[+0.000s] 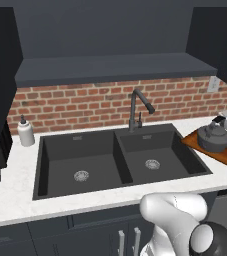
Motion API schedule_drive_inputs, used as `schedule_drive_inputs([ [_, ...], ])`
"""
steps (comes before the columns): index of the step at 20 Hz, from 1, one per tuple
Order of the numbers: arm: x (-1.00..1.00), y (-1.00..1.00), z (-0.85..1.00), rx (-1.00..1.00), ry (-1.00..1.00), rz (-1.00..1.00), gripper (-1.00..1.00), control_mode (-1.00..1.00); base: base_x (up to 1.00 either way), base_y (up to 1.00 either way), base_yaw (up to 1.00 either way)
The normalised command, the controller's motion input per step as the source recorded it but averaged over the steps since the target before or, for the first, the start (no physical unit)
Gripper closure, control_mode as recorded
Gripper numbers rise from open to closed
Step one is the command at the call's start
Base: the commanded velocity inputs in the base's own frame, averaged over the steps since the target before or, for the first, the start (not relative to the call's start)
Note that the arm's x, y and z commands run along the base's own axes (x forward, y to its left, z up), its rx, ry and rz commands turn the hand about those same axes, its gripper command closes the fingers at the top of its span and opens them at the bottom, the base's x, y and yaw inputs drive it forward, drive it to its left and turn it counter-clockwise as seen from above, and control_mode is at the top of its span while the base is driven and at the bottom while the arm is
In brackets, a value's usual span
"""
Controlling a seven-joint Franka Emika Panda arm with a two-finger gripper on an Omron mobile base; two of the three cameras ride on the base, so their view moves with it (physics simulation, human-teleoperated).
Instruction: Pick the kettle from the counter and place it on the tray. Then pick the mug from the cabinet and place it on the tray. Then close the cabinet doors.
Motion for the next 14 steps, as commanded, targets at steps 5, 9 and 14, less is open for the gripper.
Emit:
schedule_drive_inputs([
  [5,0.58,-0.05,-0.15,0.12,0.02,0.13,-1.0,-1.0,0.0,0.0,0.0],
  [9,0.43,0.04,-0.19,0.03,0.0,0.16,-1.0,-1.0,0.0,0.0,0.0],
  [14,0.45,0.3,-0.12,0.0,0.0,0.16,-1.0,-1.0,0.0,0.0,0.0],
])
